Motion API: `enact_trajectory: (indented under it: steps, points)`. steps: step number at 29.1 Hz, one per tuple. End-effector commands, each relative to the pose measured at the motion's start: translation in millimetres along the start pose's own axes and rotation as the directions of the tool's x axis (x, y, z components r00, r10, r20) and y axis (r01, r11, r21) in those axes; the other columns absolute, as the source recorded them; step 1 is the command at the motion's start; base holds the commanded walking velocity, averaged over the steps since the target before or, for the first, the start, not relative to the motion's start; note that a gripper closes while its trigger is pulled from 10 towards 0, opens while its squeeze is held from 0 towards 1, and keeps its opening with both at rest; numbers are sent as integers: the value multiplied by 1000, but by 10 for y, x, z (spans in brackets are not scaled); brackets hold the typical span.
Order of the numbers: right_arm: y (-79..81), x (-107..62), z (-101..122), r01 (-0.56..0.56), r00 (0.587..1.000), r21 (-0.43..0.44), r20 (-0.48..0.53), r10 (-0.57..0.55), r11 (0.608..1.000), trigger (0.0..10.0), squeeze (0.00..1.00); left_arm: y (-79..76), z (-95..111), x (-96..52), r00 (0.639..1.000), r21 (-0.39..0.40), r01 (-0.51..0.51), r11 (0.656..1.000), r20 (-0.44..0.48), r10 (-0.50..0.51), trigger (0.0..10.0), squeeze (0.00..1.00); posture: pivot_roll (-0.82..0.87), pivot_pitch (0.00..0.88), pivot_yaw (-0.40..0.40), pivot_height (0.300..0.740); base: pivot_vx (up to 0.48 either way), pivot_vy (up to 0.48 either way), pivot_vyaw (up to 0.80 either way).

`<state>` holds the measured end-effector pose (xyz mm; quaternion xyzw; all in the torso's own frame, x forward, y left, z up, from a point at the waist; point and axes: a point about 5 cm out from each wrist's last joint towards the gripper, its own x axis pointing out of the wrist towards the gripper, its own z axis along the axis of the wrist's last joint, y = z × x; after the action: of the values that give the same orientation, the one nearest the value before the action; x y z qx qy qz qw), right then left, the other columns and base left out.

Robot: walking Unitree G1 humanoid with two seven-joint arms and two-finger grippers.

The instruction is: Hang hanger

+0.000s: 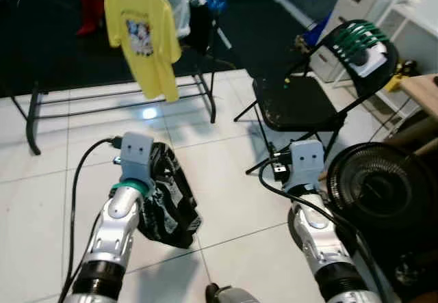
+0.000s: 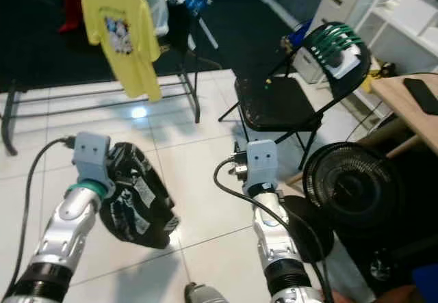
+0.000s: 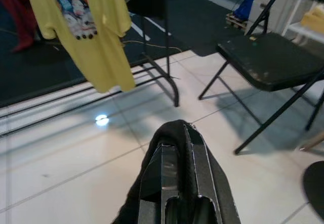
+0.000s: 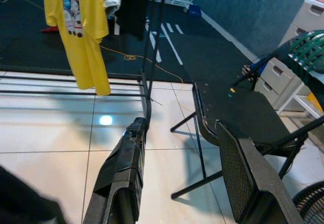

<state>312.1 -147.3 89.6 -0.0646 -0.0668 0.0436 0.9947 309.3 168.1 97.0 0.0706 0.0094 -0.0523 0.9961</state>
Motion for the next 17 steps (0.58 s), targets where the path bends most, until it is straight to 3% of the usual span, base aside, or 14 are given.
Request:
enact_trajectory:
  steps: [1, 7, 17]
  points:
    - [9, -23, -29, -16, 1000, -16, -4, 16, 1000, 10000, 0, 8, -24, -19, 1000, 28, -15, 999, 10, 15, 10000, 0, -12, 28, -15, 740, 307, 0, 0]
    - [67, 16, 41, -43, 998, -34, 33, 44, 998, 10000, 0, 75, -28, -44, 996, 103, -85, 991, 33, 82, 10000, 0, 1, 25, -23, 740, 422, 0, 0]
    - [62, 102, 225, -38, 993, -45, 114, 43, 998, 10000, 0, 35, 124, 16, 993, 109, -79, 991, 101, 68, 10000, 0, -12, 21, -23, 740, 480, 0, 0]
